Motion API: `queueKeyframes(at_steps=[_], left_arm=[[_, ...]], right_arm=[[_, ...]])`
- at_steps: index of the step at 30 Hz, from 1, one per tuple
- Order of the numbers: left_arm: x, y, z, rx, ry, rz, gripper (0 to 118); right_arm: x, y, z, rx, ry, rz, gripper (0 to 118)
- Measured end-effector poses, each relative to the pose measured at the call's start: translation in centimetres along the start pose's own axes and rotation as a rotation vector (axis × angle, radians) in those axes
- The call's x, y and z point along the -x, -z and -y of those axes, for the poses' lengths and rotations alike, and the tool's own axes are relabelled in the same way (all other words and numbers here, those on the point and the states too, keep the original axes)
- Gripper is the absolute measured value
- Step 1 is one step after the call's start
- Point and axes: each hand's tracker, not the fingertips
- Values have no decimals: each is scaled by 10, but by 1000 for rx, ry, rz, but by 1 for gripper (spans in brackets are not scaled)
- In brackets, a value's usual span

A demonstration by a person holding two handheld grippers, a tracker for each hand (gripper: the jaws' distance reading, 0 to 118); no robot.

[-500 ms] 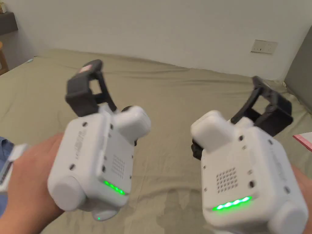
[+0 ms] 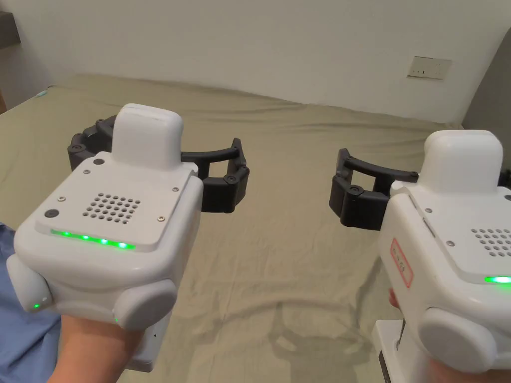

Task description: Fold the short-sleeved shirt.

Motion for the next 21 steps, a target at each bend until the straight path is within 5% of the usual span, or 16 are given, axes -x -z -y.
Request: queueKeyframes(at_steps=[8,13,15,16,18,19,21], left_arm=[[-2,-3,0,-23,28,-23,118],[-3,-4,-1,-13,39,-22,117],[-4,-2,-1,11,60,4,109],[-6,-1,0,11,69,1,92],[-8,-3,1,9,77,-6,47],[-7,-2,1,9,76,-7,21],[-7,-2,1,17,52,3,10]], right_arm=[[5,4,2,32,-102,69,118],[4,4,3,39,-55,35,118],[5,3,3,32,-38,33,118],[4,2,3,29,-33,29,118],[4,1,1,34,-28,3,97],[5,0,0,35,-32,-10,54],[8,0,-1,30,-53,-17,25]])
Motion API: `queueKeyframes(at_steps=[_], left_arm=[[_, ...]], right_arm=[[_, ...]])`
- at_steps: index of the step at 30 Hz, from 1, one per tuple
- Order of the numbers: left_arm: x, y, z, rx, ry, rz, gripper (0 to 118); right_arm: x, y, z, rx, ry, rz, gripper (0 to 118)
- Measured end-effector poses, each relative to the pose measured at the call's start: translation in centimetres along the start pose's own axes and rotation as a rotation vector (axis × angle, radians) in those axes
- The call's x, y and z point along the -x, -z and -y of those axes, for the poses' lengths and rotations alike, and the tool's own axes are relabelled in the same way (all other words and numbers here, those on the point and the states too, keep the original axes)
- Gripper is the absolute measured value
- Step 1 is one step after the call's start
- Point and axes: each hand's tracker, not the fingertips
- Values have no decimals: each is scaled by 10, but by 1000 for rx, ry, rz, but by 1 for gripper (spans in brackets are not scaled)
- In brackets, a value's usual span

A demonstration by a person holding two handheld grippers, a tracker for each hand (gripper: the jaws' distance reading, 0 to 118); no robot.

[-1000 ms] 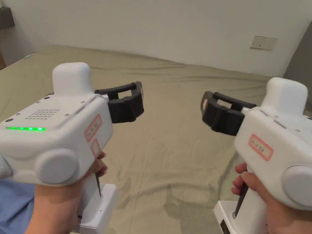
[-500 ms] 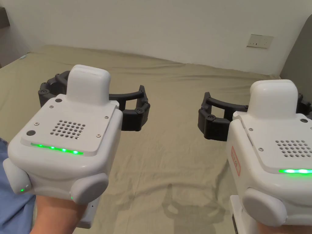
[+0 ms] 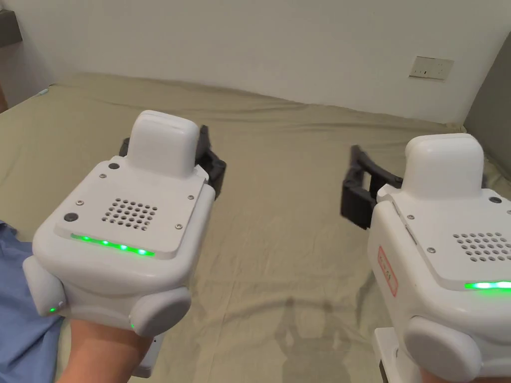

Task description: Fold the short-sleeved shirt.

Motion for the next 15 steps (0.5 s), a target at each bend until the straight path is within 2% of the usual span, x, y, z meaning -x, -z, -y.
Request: queueKeyframes(at_steps=[2,5,9,15], left_arm=[[1,0,0,2,-13,7,2],[2,-4,-2,-2,-25,32,0],[-1,-7,-3,-13,-2,29,0],[-1,-6,-3,-11,-1,20,0]], right_arm=[[0,2,3,9,-16,30,1],[-5,-2,4,24,12,-30,1],[-3,-3,7,14,0,8,1],[-6,-3,9,15,18,3,1]])
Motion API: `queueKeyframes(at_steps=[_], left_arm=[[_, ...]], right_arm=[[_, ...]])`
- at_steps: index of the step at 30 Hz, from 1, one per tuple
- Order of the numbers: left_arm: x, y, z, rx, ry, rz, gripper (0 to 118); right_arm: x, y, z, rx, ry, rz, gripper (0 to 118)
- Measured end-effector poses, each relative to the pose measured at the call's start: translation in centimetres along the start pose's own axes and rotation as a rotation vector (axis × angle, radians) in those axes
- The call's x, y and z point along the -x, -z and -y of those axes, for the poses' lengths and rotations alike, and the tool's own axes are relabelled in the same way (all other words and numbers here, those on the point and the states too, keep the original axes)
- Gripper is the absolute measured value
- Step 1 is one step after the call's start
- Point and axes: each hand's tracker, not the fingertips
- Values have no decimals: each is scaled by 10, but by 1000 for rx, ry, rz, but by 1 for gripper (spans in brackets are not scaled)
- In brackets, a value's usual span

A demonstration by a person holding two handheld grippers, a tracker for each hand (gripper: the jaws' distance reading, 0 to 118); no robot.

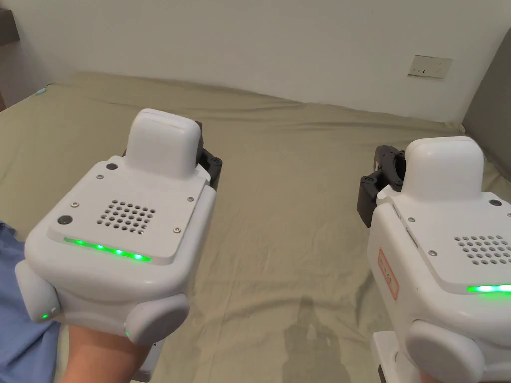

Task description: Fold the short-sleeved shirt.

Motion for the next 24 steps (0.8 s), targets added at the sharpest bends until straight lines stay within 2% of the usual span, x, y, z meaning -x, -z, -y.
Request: queueKeyframes(at_steps=[7,11,19,21,24], left_arm=[[10,0,1,11,-3,-29,0],[26,-7,2,21,6,-75,0],[85,-40,7,54,39,-262,0],[103,-52,11,76,45,-323,0],[130,-73,18,100,80,-447,0]], right_arm=[[7,1,-2,6,-3,-8,1],[19,10,-2,4,5,-47,1],[81,29,-10,-29,42,-220,1],[104,32,-13,-38,57,-306,1],[142,35,-14,-50,37,-397,1]])
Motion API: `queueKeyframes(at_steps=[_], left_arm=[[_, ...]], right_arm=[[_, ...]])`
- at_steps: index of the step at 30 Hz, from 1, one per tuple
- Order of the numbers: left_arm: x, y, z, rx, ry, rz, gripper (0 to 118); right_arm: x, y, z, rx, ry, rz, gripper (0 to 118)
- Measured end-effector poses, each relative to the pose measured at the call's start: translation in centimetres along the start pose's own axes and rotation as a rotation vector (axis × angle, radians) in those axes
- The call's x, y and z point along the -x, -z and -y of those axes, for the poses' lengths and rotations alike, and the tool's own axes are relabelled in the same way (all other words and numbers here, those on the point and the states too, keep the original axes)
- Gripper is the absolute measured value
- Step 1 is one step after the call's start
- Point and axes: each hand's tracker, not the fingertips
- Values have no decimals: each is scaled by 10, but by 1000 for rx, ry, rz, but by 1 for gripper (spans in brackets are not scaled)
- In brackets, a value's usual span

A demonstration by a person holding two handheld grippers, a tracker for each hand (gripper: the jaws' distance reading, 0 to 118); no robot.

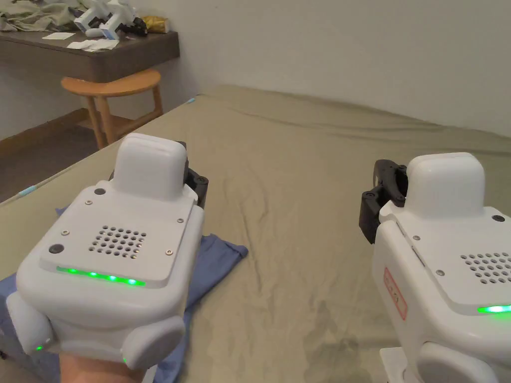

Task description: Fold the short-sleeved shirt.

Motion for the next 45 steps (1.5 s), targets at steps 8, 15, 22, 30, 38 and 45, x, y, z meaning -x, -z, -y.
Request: queueKeyframes(at_steps=[8,15,22,30,38,45], left_arm=[[78,-22,24,62,-7,-240,0],[99,-22,47,120,-16,-266,0],[93,3,66,173,-39,-188,0],[82,92,107,383,-96,-30,0],[75,220,195,698,-194,52,0],[65,283,270,875,-144,30,115]], right_arm=[[74,25,-3,-23,-44,-208,1],[100,31,4,-17,-80,-267,1],[92,42,16,42,-84,-249,1],[66,64,32,120,-100,-187,1],[34,90,45,185,-138,-101,1],[18,112,67,268,-123,-63,1]])
